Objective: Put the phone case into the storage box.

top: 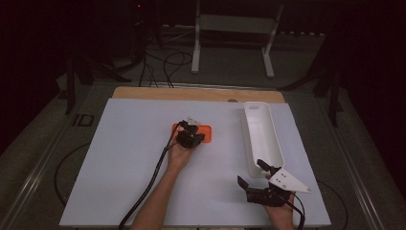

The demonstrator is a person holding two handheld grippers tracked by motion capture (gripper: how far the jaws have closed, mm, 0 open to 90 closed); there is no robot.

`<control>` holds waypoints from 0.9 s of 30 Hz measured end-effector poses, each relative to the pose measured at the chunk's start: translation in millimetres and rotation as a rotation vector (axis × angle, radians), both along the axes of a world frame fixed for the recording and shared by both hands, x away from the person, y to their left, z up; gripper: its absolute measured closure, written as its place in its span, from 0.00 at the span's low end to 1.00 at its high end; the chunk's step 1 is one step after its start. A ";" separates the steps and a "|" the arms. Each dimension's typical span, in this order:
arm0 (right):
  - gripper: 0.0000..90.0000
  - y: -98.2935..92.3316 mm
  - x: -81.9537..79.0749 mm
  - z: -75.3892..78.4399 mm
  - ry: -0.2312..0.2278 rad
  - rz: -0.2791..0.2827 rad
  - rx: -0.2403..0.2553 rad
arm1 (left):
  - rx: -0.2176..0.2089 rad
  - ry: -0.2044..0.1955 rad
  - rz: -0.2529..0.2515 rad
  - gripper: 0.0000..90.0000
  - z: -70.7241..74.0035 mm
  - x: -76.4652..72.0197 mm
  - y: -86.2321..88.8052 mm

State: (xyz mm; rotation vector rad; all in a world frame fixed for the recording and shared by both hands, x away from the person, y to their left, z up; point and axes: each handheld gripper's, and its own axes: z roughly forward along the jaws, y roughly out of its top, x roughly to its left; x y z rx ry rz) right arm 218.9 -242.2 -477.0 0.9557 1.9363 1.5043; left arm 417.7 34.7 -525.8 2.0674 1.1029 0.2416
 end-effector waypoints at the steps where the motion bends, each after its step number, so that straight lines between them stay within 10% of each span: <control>1: 0.10 0.0 -0.1 0.1 0.000 -0.001 0.000 | 0.003 0.002 -0.004 1.00 0.4 -1.7 0.5; 27: 0.10 1.2 0.8 -0.1 0.002 0.000 -0.005 | 0.098 0.000 0.030 1.00 8.6 -49.3 54.3</control>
